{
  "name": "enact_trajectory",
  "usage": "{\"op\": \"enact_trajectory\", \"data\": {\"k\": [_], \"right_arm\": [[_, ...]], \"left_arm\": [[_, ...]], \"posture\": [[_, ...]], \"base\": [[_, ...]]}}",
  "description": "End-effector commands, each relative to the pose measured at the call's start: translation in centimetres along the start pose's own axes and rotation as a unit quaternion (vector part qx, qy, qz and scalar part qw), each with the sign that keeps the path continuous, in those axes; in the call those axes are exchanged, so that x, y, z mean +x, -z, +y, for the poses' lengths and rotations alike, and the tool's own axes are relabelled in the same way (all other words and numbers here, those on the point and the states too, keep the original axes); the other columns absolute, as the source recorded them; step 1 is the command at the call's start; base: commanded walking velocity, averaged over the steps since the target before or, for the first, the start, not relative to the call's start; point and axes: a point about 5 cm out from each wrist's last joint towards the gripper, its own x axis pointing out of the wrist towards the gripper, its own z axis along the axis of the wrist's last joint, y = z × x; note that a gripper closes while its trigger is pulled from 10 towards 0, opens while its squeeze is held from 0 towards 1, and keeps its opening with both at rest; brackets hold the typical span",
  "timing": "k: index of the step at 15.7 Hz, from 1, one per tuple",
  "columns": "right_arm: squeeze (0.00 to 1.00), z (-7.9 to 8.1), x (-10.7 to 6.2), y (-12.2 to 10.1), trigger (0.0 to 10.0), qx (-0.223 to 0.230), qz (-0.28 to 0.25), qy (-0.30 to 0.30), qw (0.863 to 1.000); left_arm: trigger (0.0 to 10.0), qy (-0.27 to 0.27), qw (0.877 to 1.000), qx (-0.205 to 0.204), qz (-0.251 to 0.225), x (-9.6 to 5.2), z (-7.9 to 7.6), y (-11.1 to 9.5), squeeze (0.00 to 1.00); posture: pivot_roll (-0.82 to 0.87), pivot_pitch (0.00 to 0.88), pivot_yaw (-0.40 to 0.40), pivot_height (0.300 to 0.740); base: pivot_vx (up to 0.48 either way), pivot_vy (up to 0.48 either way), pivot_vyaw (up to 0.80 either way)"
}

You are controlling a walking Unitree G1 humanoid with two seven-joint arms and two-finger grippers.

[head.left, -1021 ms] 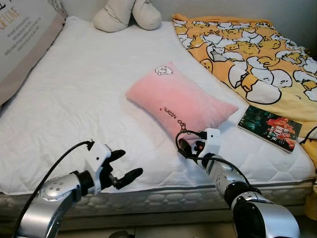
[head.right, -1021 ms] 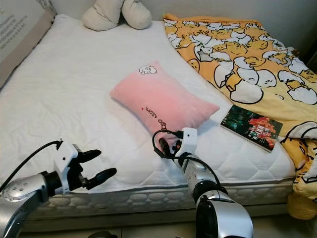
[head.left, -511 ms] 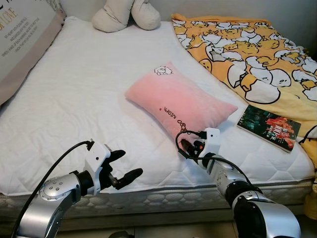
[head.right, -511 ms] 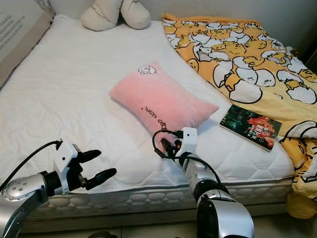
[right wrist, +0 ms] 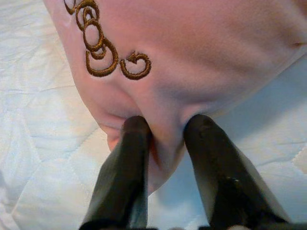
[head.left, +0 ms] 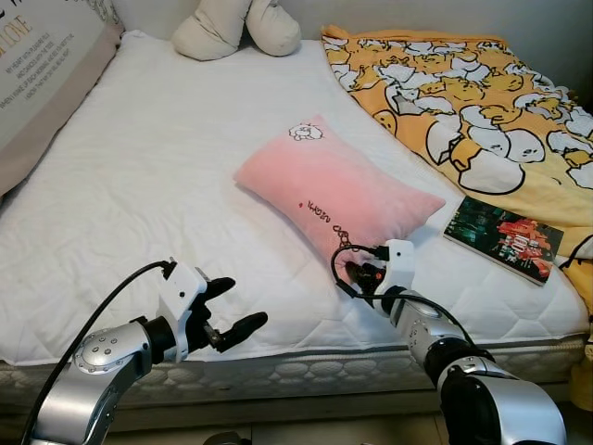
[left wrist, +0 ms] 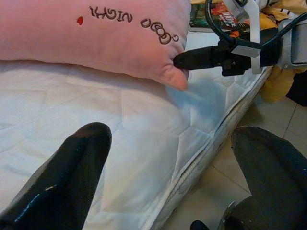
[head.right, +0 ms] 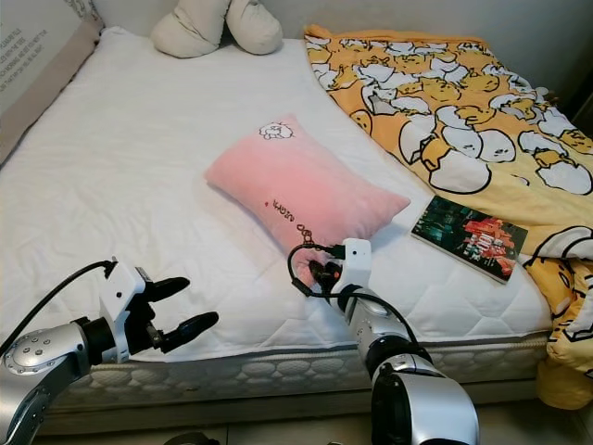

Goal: Clean up the room

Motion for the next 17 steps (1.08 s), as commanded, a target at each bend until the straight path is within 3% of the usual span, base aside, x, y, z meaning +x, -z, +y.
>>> {"op": "enact_trajectory", "data": {"k": [1, 7, 9, 12, 14, 17], "right_arm": [[0.0, 0.0, 0.1, -0.2, 0.0, -0.004, 0.009, -0.002, 1.0], [0.0, -0.1, -0.2, 0.2, 0.0, -0.019, 0.039, -0.038, 0.998], [0.0, 0.8, -0.2, 0.4, 0.0, 0.008, 0.049, -0.115, 0.992], [0.0, 2.8, -0.9, 2.4, 0.0, 0.003, 0.12, -0.264, 0.957], [0.0, 4.1, -1.2, 2.9, 0.0, 0.046, 0.133, -0.328, 0.934], [0.0, 5.6, -1.5, 3.6, 0.0, 0.067, 0.151, -0.393, 0.904]], "left_arm": [[10.0, -0.008, 1.0, 0.009, -0.001, -0.1, 0.5, -0.3, 0.0], [10.0, -0.018, 1.0, 0.016, 0.002, -1.0, 1.2, -0.3, 0.0], [10.0, -0.03, 0.999, 0.022, 0.003, -1.5, 1.7, -0.4, 0.0], [10.0, -0.047, 0.999, 0.025, 0.001, -2.4, 2.6, -0.6, 0.0], [10.0, -0.049, 0.998, 0.026, -0.001, -2.5, 2.8, -0.7, 0.0], [10.0, -0.049, 0.998, 0.026, -0.002, -2.4, 2.8, -0.8, 0.0]], "posture": [[0.14, 0.0, -0.008, 0.74], [0.15, 0.0, -0.005, 0.74], [0.15, 0.0, -0.006, 0.74], [0.15, 0.0, -0.008, 0.74], [0.15, 0.0, -0.007, 0.74], [0.16, 0.0, -0.002, 0.74]], "base": [[0.0, 0.0, 0.0], [0.0, 0.0, 0.0], [0.0, 0.0, 0.0], [0.0, 0.0, 0.0], [0.0, 0.0, 0.0], [0.0, 0.0, 0.0]]}}
